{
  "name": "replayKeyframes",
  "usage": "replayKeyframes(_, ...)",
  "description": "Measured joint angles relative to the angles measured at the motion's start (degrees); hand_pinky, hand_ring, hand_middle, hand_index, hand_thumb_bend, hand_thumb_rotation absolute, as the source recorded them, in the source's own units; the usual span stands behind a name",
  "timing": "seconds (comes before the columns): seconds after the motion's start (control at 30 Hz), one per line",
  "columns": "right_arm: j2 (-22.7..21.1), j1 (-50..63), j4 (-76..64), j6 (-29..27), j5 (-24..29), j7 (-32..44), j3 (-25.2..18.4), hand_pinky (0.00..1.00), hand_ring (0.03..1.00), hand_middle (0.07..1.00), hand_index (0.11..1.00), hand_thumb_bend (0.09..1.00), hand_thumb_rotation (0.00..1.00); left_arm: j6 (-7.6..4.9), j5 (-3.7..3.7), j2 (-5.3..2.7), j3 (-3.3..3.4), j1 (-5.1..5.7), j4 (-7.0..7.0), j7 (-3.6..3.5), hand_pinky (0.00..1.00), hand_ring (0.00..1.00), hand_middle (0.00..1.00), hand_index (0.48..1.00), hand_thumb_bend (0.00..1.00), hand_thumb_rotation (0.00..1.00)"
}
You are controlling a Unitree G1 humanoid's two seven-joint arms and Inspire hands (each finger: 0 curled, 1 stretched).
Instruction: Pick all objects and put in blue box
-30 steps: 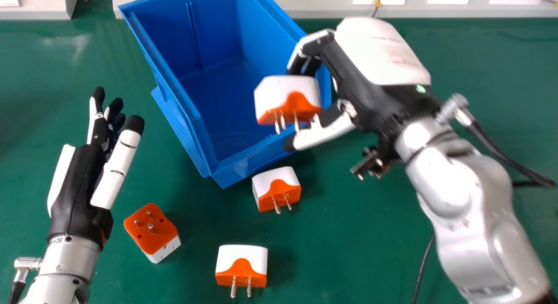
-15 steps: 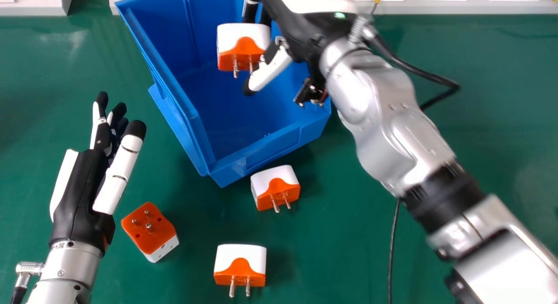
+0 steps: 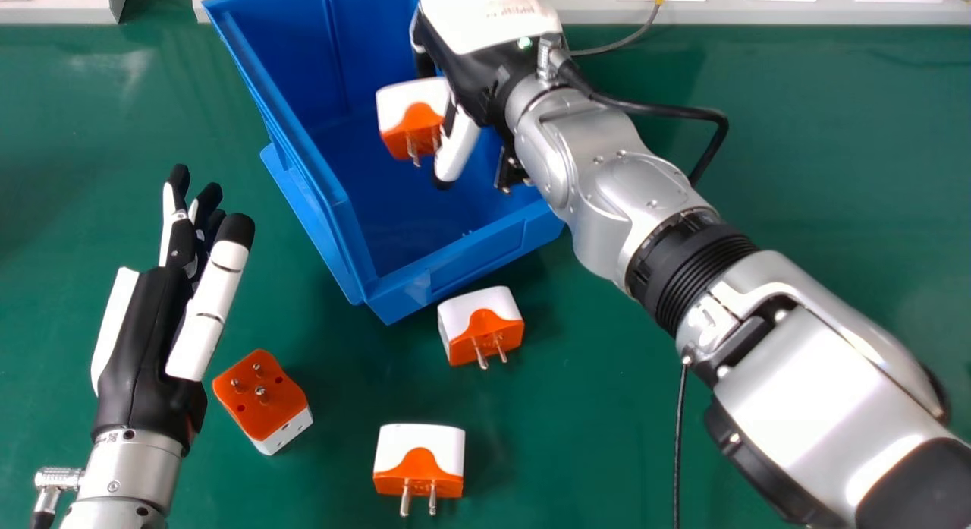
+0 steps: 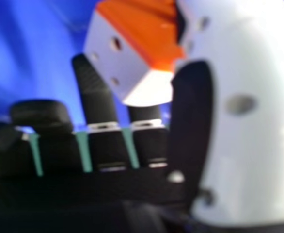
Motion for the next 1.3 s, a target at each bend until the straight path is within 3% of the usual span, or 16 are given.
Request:
replayKeyframes(0.07, 0.5, -1.0, 1.9, 0.2, -0.1, -0.1, 0.6, 0.01, 0.071, 0.146, 0.470, 0.510, 0.12, 0.02, 0.03, -0.24, -0.09, 0.25, -0.29, 0.44, 1.00, 1.00, 1.00, 1.000, 0.61, 0.86)
replayKeyframes(0.2, 1.7, -1.9, 3.5, 1.5, -0.2, -0.3, 1.8, 0.01, 0.073, 0.145, 0.469, 0.513, 0.12, 0.02, 0.05, -0.53, -0.28, 0.37, -1.11, 0.67, 1.00, 1.00, 1.00, 1.000, 0.61, 0.85)
replayKeyframes(0.6, 2.3, -0.8, 4.0, -0.4, 2.1, -5.3, 1.4, 0.03, 0.095, 0.154, 0.468, 0.512, 0.12, 0.26, 0.17, -1.17, -1.20, 0.74, -1.75, 1.81, 1.00, 1.00, 1.00, 1.000, 0.60, 0.85)
replayKeyframes(0.7, 2.2, 0.1, 4.0, -1.6, 2.4, -6.4, 1.6, 0.11, 0.173, 0.226, 0.470, 0.509, 0.14, 0.40, 0.50, -1.18, -1.42, 0.73, -1.75, 1.87, 1.00, 1.00, 1.00, 1.000, 0.60, 0.84)
replayKeyframes(0.8, 2.0, 1.0, 4.0, -1.5, 2.0, -6.8, 2.4, 0.34, 0.434, 0.482, 0.578, 0.605, 0.40, 0.41, 0.73, -1.17, -1.49, 0.70, -1.74, 1.95, 1.00, 1.00, 1.00, 1.000, 0.61, 0.84)
replayKeyframes(0.83, 2.0, 1.1, 4.0, -1.5, 1.8, -6.8, 2.6, 0.46, 0.574, 0.618, 0.652, 0.645, 0.52, 0.41, 0.82, -1.17, -1.51, 0.64, -1.74, 1.96, 1.00, 1.00, 1.00, 1.000, 0.62, 0.85)
replayKeyframes(0.93, 1.9, 1.3, 3.9, -1.6, 1.8, -7.1, 2.9, 0.62, 0.745, 0.783, 0.746, 0.687, 0.65, 0.41, 1.19, -1.16, -1.65, 0.23, -1.73, 1.96, 1.00, 1.00, 1.00, 1.000, 0.62, 0.85)
replayKeyframes(1.13, 1.8, 2.8, 3.0, -2.4, 4.6, -8.1, 0.8, 0.75, 0.872, 0.911, 0.858, 0.679, 0.72, 0.43, 1.85, -1.15, -1.75, -0.15, -1.61, 1.96, 1.00, 1.00, 1.00, 1.000, 0.62, 0.85)
replayKeyframes(1.3, 1.8, 3.4, 1.8, -2.4, 6.5, -9.1, -0.6, 0.79, 0.898, 0.938, 0.889, 0.655, 0.72, 0.44, 1.91, -1.15, -1.75, -0.45, -1.33, 1.97, 1.00, 1.00, 1.00, 1.000, 0.63, 0.85)
